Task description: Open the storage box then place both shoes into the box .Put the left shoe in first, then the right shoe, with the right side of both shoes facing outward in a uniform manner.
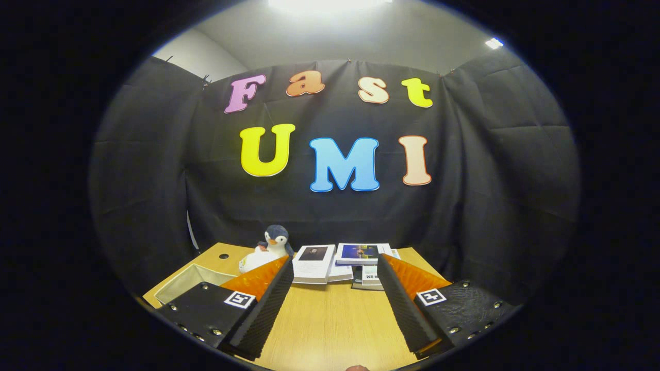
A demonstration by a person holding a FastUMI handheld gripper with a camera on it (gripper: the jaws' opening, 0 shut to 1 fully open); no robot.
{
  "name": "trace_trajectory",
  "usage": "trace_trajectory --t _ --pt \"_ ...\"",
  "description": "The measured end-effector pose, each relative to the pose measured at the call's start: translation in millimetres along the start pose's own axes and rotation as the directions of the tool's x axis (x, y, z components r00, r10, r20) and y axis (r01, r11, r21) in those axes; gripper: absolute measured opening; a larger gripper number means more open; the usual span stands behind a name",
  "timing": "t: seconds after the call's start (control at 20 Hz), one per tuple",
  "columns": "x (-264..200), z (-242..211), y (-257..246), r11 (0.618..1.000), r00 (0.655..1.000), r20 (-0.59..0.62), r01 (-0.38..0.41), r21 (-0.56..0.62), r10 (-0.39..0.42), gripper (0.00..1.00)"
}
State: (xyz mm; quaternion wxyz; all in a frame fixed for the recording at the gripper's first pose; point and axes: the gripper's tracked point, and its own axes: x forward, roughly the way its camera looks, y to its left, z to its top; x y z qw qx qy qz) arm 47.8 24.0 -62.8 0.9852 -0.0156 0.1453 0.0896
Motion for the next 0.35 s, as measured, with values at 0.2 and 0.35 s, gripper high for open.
trace_trajectory --t 0.2,0.35 --pt "0.1 9.1 -11.2 1.000 0.999 0.039 0.017 0.022 -0.018 0.98" --pt "0.9 16.2 -13.4 0.999 0.998 0.058 0.026 0.039 -0.028 0.98"
